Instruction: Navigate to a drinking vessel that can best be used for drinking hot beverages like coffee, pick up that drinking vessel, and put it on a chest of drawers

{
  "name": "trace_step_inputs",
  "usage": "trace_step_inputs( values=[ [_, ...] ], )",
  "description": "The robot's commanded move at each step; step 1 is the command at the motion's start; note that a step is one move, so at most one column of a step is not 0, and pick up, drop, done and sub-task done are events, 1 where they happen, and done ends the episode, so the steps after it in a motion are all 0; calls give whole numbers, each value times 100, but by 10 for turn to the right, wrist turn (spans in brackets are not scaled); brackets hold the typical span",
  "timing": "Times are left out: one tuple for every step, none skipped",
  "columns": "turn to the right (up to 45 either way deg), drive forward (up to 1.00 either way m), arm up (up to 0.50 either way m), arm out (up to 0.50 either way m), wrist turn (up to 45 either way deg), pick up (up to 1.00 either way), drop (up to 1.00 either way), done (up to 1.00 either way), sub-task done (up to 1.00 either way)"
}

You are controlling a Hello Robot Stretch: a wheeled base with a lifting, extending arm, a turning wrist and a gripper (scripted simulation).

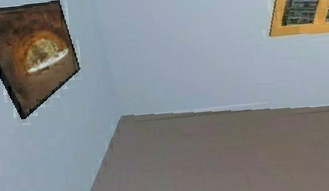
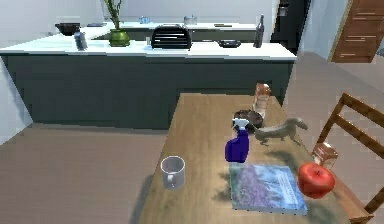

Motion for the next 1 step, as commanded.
trace_step_inputs(
  values=[
    [0,0,36,0,0,0,0,0,0]
  ],
)
